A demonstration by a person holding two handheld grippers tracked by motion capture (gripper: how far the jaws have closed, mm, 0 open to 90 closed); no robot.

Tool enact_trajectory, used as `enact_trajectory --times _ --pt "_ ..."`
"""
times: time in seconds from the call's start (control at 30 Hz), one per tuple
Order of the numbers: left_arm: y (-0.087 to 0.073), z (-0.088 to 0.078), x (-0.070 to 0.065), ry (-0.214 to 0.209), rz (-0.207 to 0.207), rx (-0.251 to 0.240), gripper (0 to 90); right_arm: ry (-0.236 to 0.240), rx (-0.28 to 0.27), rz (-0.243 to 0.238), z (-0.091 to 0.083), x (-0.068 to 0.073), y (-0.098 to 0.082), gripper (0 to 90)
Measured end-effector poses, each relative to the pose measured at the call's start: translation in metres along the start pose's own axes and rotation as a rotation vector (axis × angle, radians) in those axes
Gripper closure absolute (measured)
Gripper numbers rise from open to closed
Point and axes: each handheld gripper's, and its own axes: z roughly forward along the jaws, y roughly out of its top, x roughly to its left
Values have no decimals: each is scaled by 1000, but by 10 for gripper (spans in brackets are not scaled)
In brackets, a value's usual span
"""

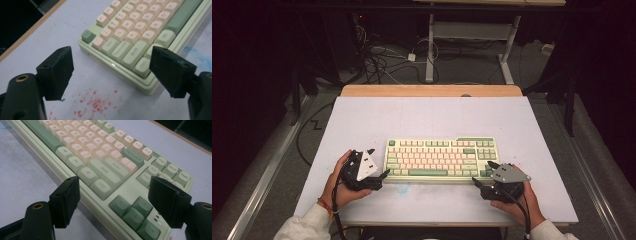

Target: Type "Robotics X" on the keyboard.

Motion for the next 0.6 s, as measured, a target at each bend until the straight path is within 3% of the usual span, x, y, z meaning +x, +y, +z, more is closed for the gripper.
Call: enact_trajectory --times 0.17,0.4,0.5,0.6 --pt "-9 0 1 16 -1 25 177 6 3 -6 2 0 1 278" --pt "-18 -4 0 3 -18 44 177 9 0 -6 4 1 2 296" --pt "-20 -4 -2 2 -20 56 177 15 -9 -11 3 3 5 336" --pt "-20 -5 -3 -1 -21 57 177 26 -21 -16 3 4 8 443"
